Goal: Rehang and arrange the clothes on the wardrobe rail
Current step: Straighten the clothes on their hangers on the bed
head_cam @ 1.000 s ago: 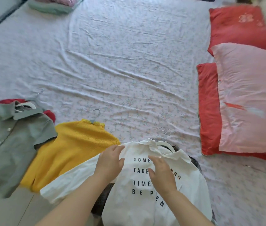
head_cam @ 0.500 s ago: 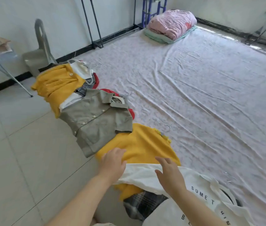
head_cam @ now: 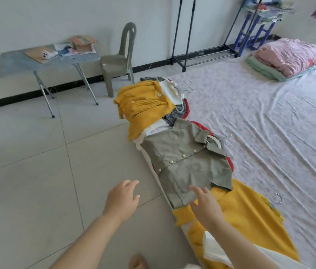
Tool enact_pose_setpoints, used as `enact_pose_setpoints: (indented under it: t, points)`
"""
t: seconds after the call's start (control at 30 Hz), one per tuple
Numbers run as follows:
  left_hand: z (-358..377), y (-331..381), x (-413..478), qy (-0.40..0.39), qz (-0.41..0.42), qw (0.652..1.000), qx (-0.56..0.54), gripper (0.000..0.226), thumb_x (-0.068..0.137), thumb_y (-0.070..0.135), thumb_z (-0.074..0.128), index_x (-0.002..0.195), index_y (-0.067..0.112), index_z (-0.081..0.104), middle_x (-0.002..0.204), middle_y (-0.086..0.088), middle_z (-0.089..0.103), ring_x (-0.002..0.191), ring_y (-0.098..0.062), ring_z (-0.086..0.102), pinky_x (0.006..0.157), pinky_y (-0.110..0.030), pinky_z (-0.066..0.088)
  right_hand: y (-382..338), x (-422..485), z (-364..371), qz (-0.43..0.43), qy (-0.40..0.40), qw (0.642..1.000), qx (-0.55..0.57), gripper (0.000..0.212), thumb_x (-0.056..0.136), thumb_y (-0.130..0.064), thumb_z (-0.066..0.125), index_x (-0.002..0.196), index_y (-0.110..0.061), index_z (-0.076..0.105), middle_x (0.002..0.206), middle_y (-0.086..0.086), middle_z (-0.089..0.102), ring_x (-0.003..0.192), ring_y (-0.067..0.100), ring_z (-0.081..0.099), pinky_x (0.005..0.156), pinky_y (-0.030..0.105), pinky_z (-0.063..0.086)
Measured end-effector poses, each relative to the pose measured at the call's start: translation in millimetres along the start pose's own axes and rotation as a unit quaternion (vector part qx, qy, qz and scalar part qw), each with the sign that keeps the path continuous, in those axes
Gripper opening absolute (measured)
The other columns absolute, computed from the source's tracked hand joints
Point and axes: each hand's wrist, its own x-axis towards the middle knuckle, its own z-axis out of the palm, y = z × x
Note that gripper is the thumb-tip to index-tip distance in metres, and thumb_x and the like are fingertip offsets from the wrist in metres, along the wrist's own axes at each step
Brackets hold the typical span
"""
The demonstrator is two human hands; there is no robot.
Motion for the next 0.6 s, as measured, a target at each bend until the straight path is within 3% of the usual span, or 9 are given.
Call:
enact_pose_setpoints:
  t: [0.27, 0.6]
  points:
    - [-45.1, -96.6, 55.3, -0.004, -0.061, 0.998, 0.013, 0.047, 0.093, 0.03, 0.046, 0.139, 0.022, 0.036, 0.136, 0.001, 0.045, 0.124, -0.016, 0.043, 0.099, -0.026, 0.035, -101.3, 95.5, 11.4, -0.039, -0.028, 0.998, -0.035, 0.048, 0.094, -0.024, 0.048, 0.14, -0.028, 0.035, 0.139, -0.002, 0.039, 0.13, 0.021, 0.033, 0.103, 0.032, 0.035]
    - [-125.9, -168.6, 205.9, 0.004, -0.1, 0.994, 0.038, 0.049, 0.092, 0.03, 0.046, 0.139, 0.023, 0.036, 0.138, 0.001, 0.043, 0.126, -0.018, 0.042, 0.099, -0.027, 0.035, -193.5, 259.8, 3.6, -0.062, -0.056, 0.996, -0.029, 0.048, 0.093, -0.024, 0.046, 0.14, -0.029, 0.036, 0.137, 0.0, 0.042, 0.128, 0.021, 0.035, 0.097, 0.031, 0.039]
